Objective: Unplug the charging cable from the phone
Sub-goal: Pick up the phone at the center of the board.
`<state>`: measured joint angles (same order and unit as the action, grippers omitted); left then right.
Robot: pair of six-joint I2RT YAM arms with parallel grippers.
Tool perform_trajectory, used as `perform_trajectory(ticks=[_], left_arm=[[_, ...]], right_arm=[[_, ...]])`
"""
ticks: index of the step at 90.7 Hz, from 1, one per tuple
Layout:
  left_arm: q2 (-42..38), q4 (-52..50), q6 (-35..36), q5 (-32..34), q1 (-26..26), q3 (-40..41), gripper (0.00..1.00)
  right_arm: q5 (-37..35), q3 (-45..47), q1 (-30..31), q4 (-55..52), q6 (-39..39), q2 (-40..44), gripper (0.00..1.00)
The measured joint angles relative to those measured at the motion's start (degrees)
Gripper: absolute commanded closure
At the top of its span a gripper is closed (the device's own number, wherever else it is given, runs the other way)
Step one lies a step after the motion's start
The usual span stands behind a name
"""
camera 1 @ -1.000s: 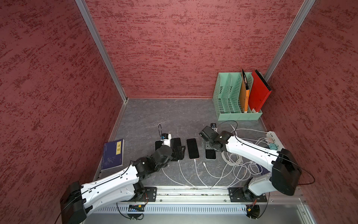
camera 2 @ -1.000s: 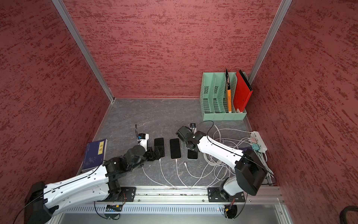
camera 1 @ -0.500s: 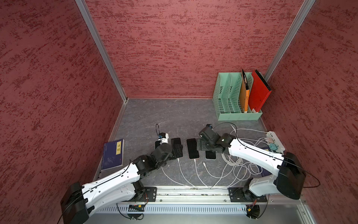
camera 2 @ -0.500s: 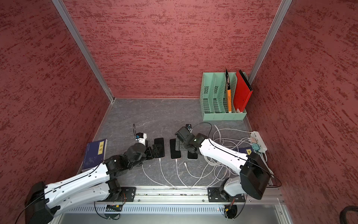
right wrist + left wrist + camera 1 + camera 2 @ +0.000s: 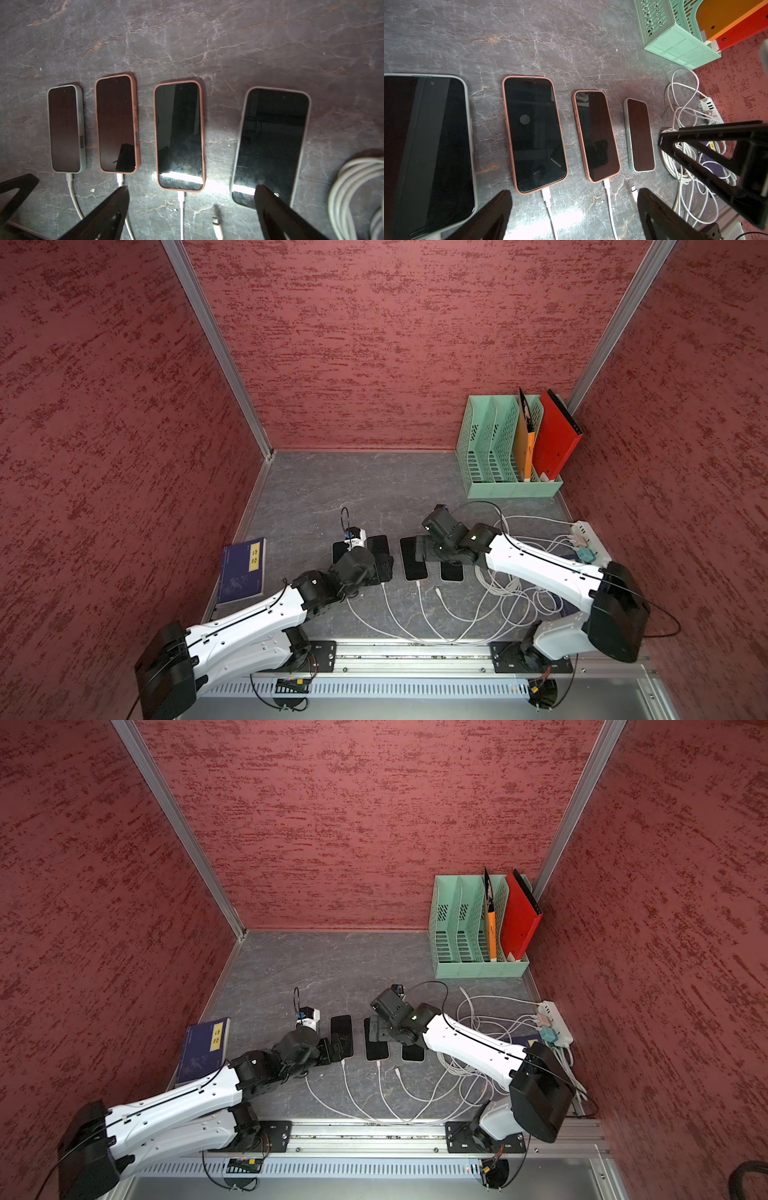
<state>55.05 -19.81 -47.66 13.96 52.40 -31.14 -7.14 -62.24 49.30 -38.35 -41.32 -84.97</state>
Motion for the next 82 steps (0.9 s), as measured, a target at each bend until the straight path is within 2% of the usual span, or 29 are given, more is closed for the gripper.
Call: perform_trajectory(ticks=[12,27,45,65,82], left_arm=[[2.6,-1.3,1.0,0.2,0.8,-2.9,0.00],[3.4,-1.7,1.6,1.4,5.6,-3.0,0.00],[3.2,-3.5,0.4,2.6,5.9,-1.3,0.00],[-3.5,-4.7,-2.1,5.0,5.8,0.7,0.00],[-9.7,-4.7,-4.2,5.7,5.7,3.8,0.00]], right_arm=[[1.2,-2.5,1.6,0.0,0.9,-2.9,0.02],[2.3,-5.4,3.1,0.2,1.0,-6.8,0.01],[2.7,-5.4,4.4,0.8,0.4,-10.6,0.02],[2.8,-6.5,3.9,0.7,0.3,-16.7,0.02],[3.2,-6.7,3.0,0.5,0.4,-17.6,0.02]])
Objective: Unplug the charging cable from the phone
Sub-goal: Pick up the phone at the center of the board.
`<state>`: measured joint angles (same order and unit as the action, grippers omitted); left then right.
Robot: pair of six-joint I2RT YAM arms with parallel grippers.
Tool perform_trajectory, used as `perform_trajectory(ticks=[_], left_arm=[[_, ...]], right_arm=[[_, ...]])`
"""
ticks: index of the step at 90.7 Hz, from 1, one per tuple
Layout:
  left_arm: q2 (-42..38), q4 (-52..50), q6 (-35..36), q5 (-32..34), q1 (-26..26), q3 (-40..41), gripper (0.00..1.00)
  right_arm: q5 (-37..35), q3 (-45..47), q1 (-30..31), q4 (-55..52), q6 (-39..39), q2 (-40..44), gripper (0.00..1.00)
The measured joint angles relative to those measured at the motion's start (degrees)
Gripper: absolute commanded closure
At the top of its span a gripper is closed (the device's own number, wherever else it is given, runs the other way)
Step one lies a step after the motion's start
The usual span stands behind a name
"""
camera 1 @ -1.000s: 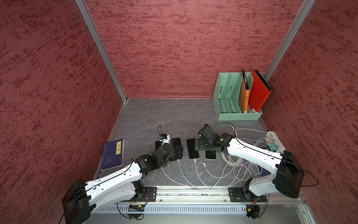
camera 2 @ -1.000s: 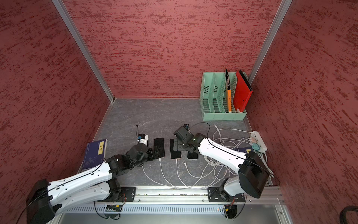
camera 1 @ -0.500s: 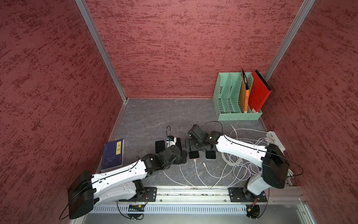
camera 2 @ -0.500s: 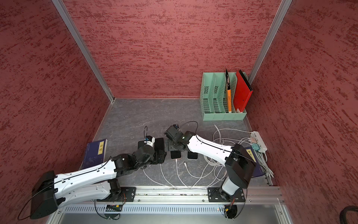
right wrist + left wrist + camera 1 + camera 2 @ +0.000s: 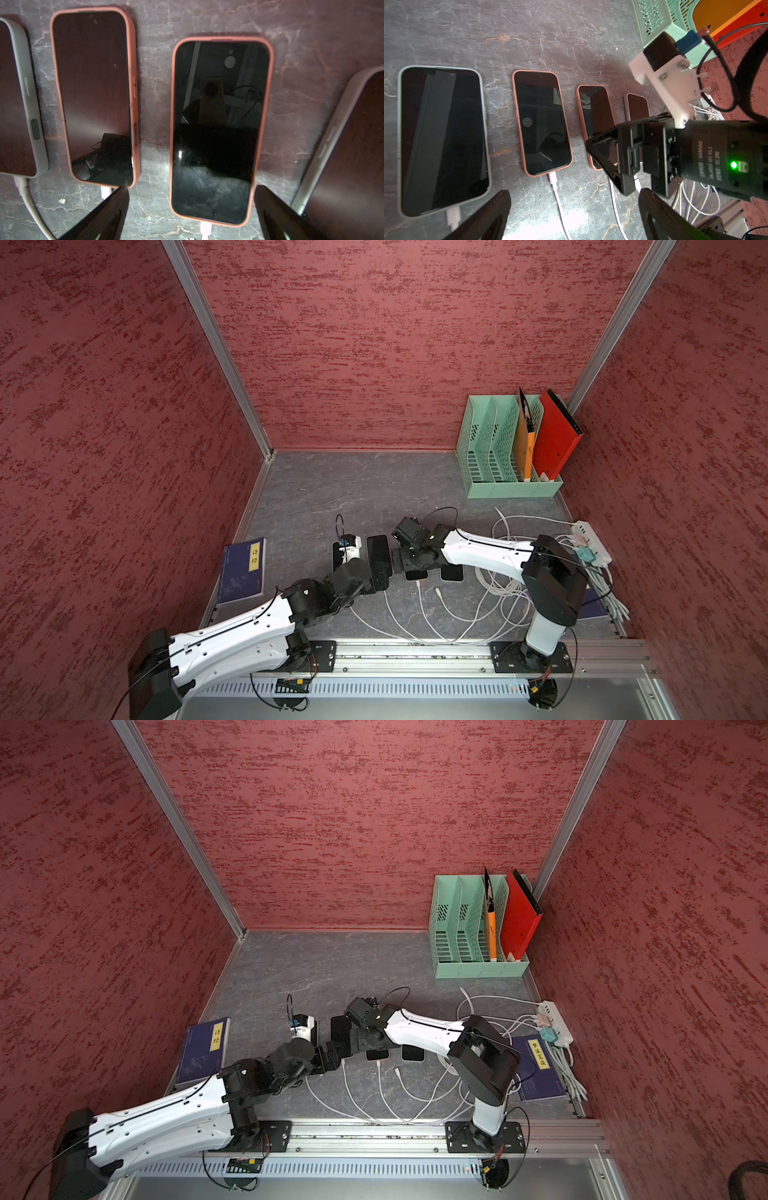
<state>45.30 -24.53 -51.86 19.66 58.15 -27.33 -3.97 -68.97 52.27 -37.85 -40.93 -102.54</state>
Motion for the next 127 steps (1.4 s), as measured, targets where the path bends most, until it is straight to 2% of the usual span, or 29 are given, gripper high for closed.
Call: perform_trajectory(ticks=[38,127], left_arm=[[-1.9,0.5,-1.3,0.1,-1.8,1.3,0.00],[0.5,2.7,-0.8,-1.4,-2.4,1.3,0.00]], right_arm=[[2.3,-3.5,-3.6,-2.2,2.4,-3.5,0.02],[2.9,-4.7,-4.1,-2.9,3.5,-7.1,0.02]])
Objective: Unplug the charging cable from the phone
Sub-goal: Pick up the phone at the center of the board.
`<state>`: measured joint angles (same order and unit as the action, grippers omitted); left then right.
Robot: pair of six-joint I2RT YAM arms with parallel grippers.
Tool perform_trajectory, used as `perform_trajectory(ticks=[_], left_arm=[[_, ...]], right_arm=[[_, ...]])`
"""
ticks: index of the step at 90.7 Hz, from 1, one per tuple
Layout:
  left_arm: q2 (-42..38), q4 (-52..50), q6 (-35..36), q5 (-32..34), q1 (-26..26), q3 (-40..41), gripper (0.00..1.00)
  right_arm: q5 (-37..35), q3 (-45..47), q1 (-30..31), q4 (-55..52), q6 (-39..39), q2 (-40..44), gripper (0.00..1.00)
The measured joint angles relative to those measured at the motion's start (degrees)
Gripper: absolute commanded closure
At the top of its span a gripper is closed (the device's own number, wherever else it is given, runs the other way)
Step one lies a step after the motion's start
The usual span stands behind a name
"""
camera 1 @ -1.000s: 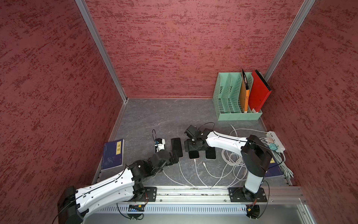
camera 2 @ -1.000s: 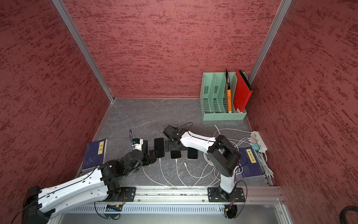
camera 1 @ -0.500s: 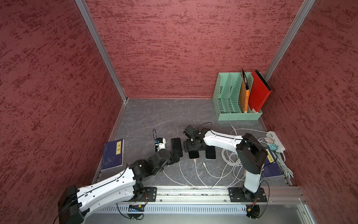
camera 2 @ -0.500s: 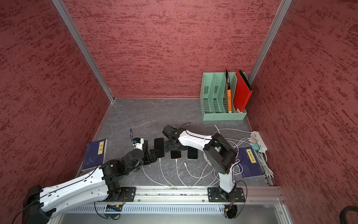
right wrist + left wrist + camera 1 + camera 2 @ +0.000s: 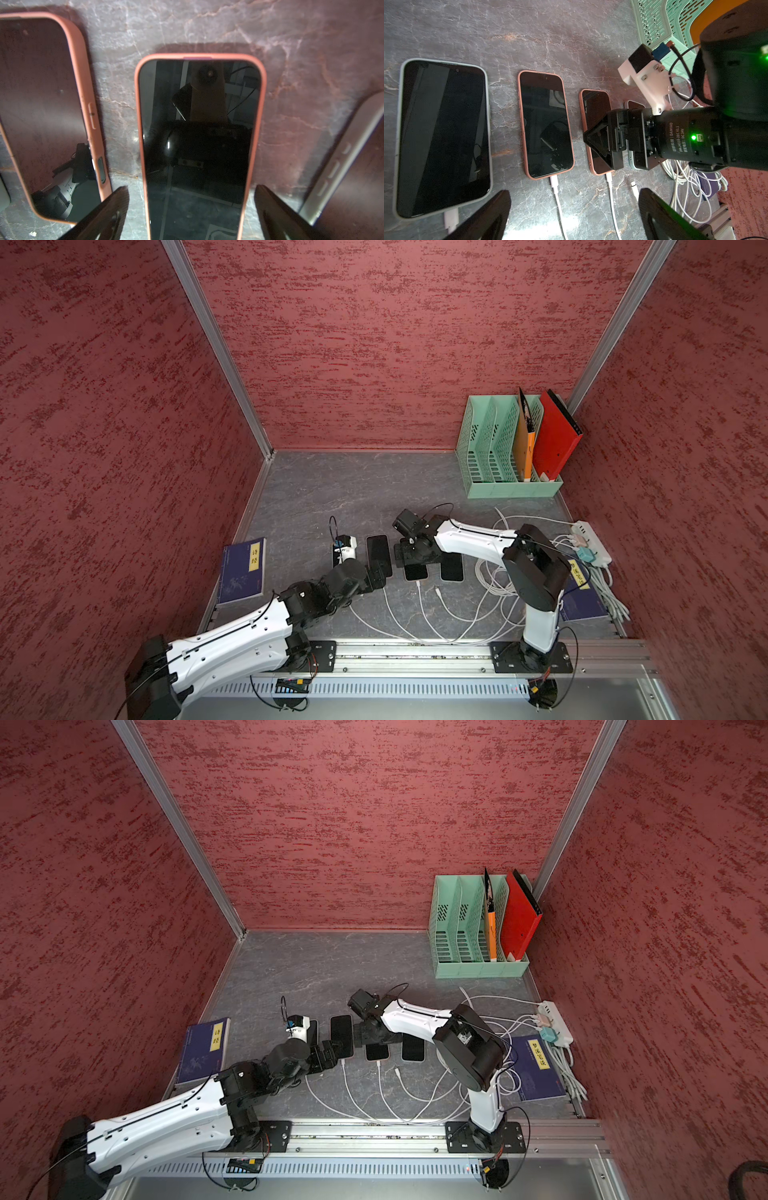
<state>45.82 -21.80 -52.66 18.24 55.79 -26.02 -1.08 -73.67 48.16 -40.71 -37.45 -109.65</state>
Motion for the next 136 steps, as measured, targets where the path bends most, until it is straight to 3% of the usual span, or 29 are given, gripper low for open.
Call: perform_trajectory(ticks=[38,70,87,136], left_arm=[[2.3,2.6,0.5,-1.6,-0.2,0.2,0.00],[3.2,4.1,1.0,-2.3,-0.1,0.7,0.00],[4.8,6.0,1.1,-3.0,0.1,1.0,0.00],[9.7,12.9,2.1,-4.5,2.4,1.0,0.00]], right_arm=[[-0.1,0.0,-0.1,0.2,0.0,-0.9,0.02],[-0.4,0.3,-0.2,0.2,0.0,-0.9,0.11],[-0.3,0.4,-0.3,0.5,-0.1,-0.9,0.25],[-0.3,1.8,-0.3,2.1,-0.5,0.0,0.52]])
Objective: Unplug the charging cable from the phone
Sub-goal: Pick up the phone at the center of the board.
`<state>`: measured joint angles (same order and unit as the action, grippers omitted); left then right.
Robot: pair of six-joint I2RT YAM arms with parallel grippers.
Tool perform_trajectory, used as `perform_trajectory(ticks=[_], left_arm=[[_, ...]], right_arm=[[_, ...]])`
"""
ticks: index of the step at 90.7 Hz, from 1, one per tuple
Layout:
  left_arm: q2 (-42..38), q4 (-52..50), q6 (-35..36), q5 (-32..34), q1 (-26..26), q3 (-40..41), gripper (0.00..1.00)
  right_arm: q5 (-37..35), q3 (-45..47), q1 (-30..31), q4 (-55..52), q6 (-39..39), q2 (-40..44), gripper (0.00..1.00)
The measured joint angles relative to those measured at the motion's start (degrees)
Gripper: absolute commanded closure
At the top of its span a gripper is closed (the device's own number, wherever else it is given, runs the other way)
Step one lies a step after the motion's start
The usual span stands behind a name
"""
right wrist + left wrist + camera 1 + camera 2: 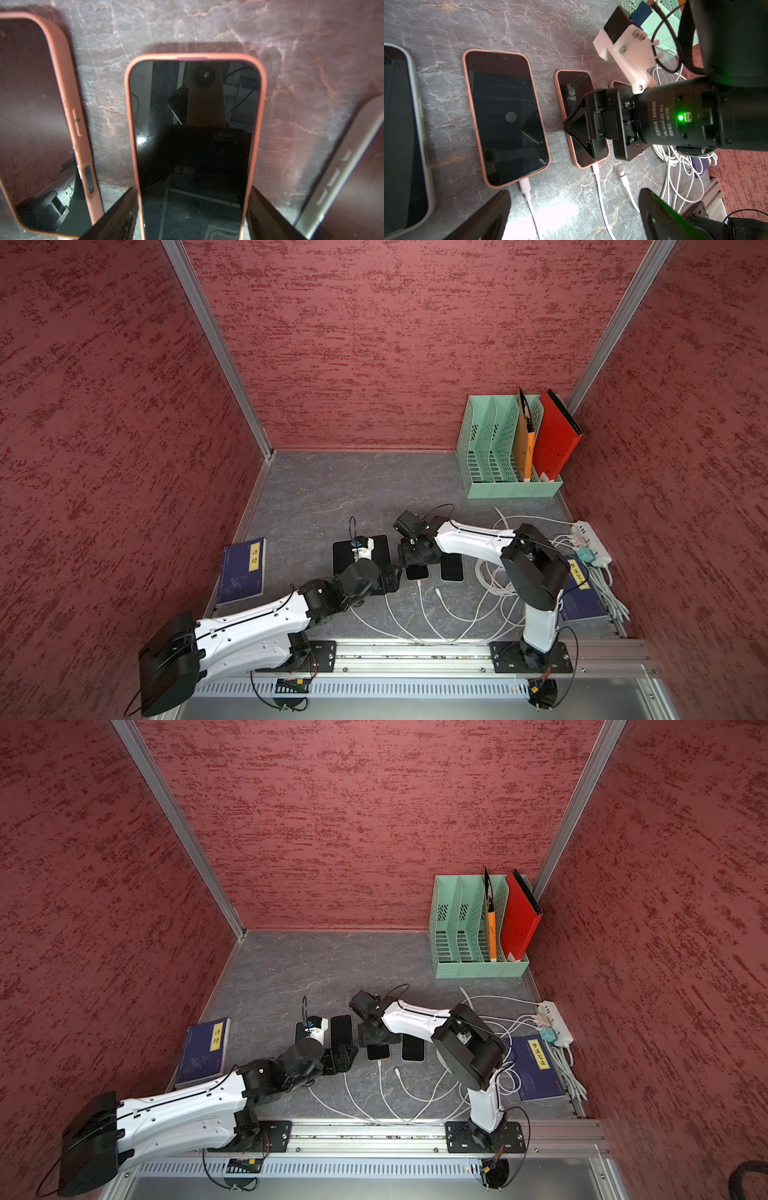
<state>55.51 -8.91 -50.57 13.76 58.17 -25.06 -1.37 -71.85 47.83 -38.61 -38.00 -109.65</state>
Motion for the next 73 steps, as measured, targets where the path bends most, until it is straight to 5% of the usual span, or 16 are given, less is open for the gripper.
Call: perform_trajectory(ticks=[35,61,73], left_arm=[[1.2,6.1,-0.3,0.1,0.7,1.0,0.04],[0.9,14.1,-1.7,0.2,2.0,6.4,0.22],[1.2,18.6,-1.6,0.2,2.6,7.4,0.23]], right_arm=[[0.2,4.5,0.0,4.1,-0.3,3.3,0.64],[0.1,8.8,0.0,6.3,-2.2,8.7,0.70],[0.1,8.9,0.0,8.0,-3.0,10.6,0.72]])
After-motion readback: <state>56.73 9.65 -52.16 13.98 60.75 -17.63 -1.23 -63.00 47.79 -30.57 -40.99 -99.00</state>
